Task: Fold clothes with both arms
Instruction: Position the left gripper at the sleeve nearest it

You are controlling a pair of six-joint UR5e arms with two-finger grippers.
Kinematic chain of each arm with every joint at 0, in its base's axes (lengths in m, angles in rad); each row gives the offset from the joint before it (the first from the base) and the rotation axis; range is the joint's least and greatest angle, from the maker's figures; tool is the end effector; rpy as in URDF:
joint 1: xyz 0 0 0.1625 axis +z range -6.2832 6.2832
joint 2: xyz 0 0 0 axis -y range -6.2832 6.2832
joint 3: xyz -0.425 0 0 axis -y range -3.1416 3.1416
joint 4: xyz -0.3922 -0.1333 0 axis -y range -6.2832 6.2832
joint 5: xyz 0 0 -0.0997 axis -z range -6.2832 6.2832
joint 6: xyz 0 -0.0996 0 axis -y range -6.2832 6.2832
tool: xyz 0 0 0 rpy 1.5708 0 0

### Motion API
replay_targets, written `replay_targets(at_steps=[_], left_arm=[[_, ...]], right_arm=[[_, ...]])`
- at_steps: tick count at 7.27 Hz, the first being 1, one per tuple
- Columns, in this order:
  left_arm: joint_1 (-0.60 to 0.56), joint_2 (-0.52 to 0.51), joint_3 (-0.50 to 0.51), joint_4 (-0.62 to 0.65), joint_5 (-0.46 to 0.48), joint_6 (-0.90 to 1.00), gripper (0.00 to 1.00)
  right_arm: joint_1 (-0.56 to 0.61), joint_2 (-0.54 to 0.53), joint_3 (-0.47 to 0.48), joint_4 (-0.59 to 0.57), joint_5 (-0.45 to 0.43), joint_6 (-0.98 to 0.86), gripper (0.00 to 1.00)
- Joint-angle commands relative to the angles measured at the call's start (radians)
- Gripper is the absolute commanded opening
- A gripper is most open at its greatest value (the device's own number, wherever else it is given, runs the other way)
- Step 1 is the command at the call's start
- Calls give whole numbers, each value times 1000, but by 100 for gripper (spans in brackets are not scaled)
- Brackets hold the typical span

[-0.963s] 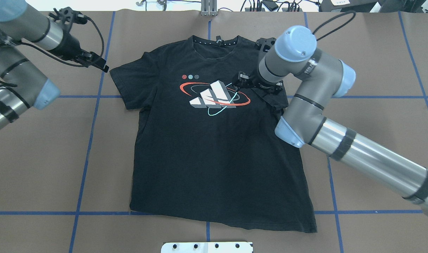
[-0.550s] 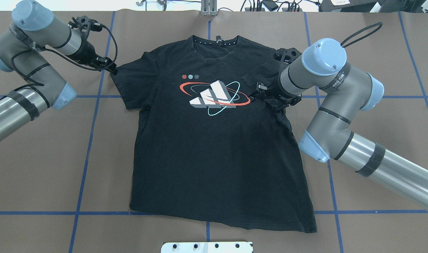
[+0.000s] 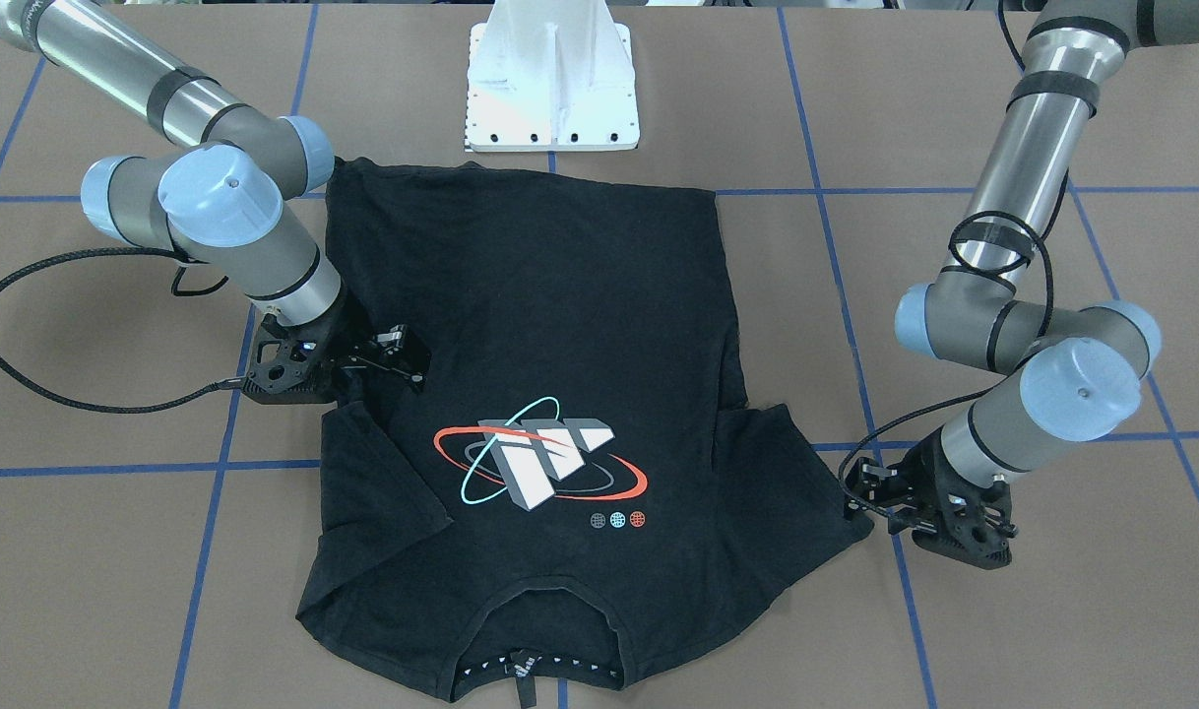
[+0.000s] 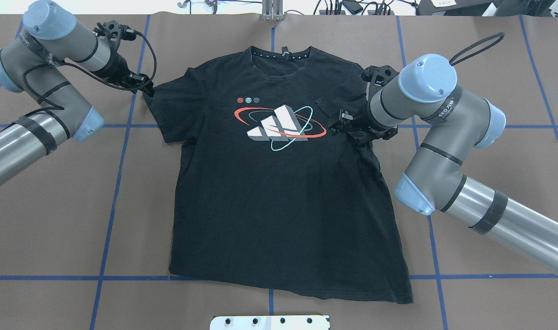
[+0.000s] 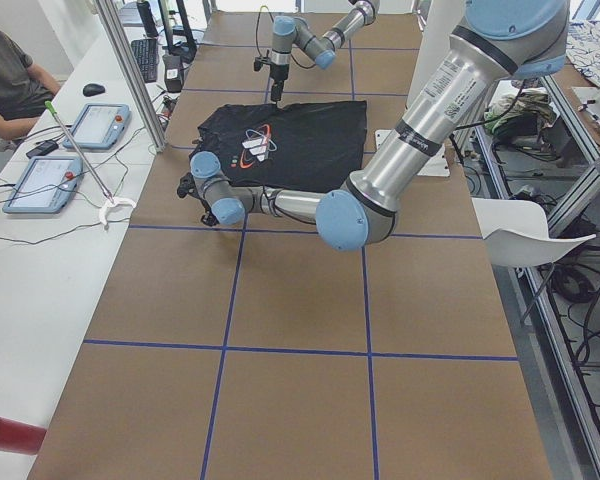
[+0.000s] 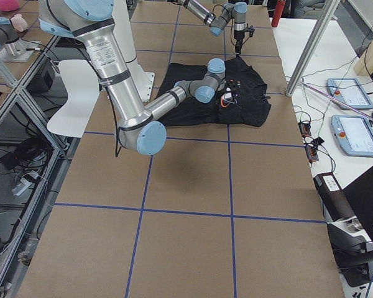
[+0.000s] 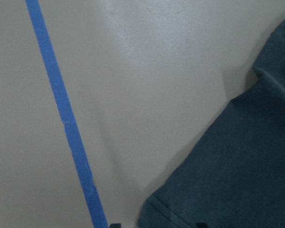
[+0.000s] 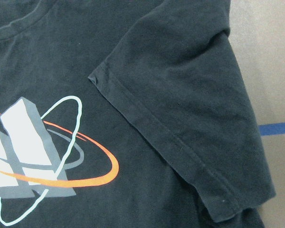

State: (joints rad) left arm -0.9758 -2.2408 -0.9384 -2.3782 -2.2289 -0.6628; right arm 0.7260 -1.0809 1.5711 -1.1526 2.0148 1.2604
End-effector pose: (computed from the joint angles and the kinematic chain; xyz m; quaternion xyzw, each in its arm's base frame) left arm 0.3778 -0.6873 0.4586 0.1404 0.4666 0.1032 0.8671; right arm -0.4471 -0.5180 0.3296 0.0401 -0.4698 0.0863 0.8776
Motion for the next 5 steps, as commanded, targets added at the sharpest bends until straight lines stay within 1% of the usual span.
replay_targets(at_steps=[1, 2, 3, 4, 5], left_arm=[[0, -10, 32, -33, 2, -8, 61], [0, -10, 35, -33, 2, -8, 61], [0, -11, 36, -33, 2, -8, 53], [0, -11, 36, -33, 2, -8, 48], [2, -13, 36, -33, 2, -8, 47]], right_arm=[[-2, -2, 0, 1, -1, 1, 100], [-2, -2, 0, 1, -1, 1, 100], [-2, -2, 0, 1, -1, 1, 100], [-2, -2, 0, 1, -1, 1, 100], [-2, -2, 0, 1, -1, 1, 100]])
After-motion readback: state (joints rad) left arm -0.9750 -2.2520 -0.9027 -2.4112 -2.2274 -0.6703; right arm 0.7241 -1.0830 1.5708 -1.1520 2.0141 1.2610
